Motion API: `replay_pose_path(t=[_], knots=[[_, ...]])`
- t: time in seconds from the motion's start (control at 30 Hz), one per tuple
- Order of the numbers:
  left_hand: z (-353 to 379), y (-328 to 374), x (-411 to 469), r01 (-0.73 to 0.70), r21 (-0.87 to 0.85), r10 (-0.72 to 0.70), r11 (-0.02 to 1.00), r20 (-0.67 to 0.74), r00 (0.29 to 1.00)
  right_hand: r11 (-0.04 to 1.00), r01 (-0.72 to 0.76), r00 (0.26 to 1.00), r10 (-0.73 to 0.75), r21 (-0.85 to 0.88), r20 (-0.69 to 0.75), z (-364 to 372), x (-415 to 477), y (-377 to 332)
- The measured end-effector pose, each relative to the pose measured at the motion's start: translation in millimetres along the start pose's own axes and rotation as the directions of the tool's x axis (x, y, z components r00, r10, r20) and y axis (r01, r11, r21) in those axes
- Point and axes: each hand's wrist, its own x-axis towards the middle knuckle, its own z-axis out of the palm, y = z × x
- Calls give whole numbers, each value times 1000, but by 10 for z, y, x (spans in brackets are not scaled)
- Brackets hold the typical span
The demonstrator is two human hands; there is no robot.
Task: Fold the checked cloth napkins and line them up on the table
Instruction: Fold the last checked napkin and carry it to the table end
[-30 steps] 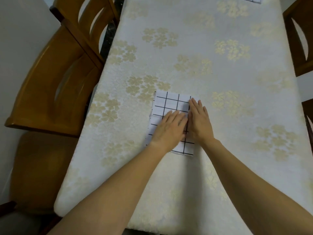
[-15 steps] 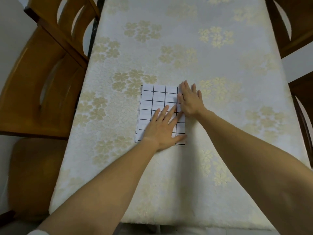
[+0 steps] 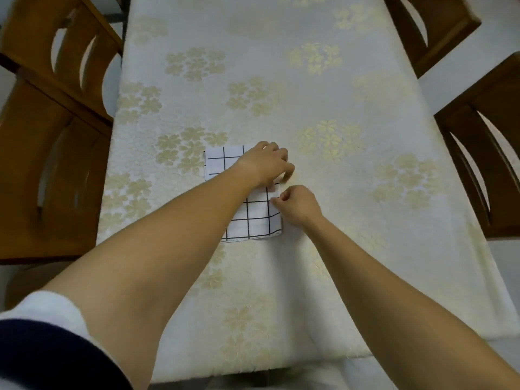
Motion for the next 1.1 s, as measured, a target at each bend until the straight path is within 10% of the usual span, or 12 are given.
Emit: replay_pose_path(t=[0.33, 0.5, 0.83, 1.0, 1.1], knots=[[-115, -285, -47, 75, -217, -91, 973, -66, 994, 951, 251, 966, -234, -180, 113, -799, 309, 17], [53, -499, -152, 291, -635, -335, 715, 55, 941, 962, 245, 969, -241, -117, 49, -1108, 605, -98], [472, -683, -305, 372, -893, -619, 255, 144, 772, 982, 176, 961, -155, 76, -228, -984, 947, 3], [576, -646, -330, 351, -914, -711, 203, 109, 695, 987, 140, 955, -115, 74, -273, -918, 1045, 44], [663, -504, -351, 498, -766, -812, 406, -53, 581, 972, 87, 935, -155, -218, -318, -875, 1038, -28]])
